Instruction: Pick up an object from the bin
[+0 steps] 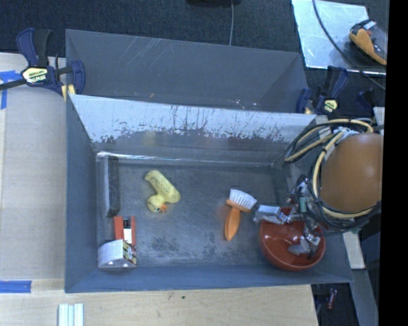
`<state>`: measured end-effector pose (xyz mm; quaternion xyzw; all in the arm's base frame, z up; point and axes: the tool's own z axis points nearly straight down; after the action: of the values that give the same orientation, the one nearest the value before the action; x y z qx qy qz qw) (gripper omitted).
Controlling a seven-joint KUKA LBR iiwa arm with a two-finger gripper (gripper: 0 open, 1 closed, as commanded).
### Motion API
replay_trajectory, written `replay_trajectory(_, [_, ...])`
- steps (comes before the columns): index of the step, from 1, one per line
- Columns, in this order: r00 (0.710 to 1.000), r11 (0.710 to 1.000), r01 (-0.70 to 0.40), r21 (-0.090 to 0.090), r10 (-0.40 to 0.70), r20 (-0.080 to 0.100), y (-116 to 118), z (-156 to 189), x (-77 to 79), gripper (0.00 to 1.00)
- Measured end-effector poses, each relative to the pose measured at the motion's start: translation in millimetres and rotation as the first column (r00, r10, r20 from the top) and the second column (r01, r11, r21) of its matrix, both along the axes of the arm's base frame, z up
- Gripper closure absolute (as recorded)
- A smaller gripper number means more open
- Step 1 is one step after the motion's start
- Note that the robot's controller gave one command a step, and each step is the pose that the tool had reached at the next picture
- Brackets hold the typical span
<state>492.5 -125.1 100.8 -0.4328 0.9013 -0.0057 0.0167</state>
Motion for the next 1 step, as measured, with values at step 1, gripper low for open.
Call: replay_trajectory(1, [0.949,0.949,-0.315,-0.007,0.315,0.017,15.7,-26.1,-0.3,0.00])
